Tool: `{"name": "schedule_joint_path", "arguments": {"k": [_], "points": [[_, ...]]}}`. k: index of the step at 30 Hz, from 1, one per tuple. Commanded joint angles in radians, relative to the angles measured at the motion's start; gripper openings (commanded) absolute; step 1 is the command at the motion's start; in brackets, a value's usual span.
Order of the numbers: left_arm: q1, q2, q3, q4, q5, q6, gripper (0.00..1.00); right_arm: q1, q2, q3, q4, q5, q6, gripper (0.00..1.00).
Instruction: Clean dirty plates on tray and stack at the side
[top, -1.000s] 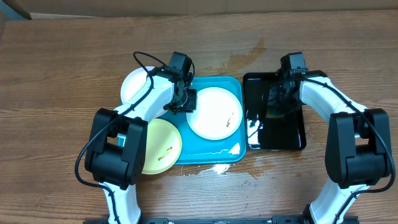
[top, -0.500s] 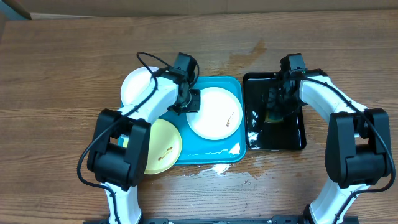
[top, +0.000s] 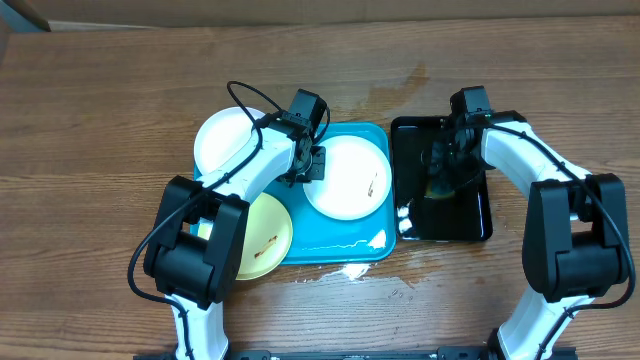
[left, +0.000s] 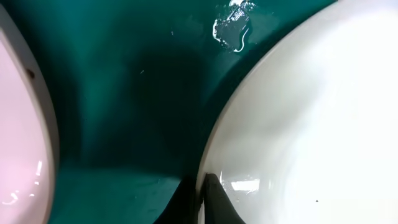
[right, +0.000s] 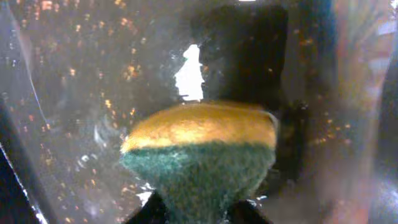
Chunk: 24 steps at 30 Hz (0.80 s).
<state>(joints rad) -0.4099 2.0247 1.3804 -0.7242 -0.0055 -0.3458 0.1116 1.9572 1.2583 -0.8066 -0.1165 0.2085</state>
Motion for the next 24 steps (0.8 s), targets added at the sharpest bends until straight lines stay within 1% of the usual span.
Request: {"name": "schedule_joint_path", "arguments": {"k": [1, 3, 4, 10, 15, 24], "points": [[-0.001, 0.006, 0.003, -0.014, -0.058, -0.023, 0.04, 0.000, 0.010, 0.026, -0.015, -0.001, 0.001, 0.11], [-0.001, -0.013, 0.021, -0.037, -0.111, -0.051, 0.04, -0.004, 0.003, 0.068, -0.051, -0.002, 0.001, 0.04], [-0.001, -0.029, 0.025, -0.042, -0.133, -0.063, 0.04, -0.004, -0.001, 0.088, -0.067, -0.002, 0.001, 0.04], [-0.001, -0.123, 0.025, -0.066, -0.144, -0.078, 0.04, 0.000, -0.026, 0.187, -0.167, -0.001, 0.001, 0.04], [-0.001, -0.134, 0.025, -0.093, -0.151, -0.081, 0.04, 0.000, -0.044, 0.255, -0.253, -0.002, 0.001, 0.04], [-0.003, -0.134, 0.023, -0.103, -0.151, -0.112, 0.04, 0.000, -0.057, 0.268, -0.341, -0.016, -0.004, 0.04]]}}
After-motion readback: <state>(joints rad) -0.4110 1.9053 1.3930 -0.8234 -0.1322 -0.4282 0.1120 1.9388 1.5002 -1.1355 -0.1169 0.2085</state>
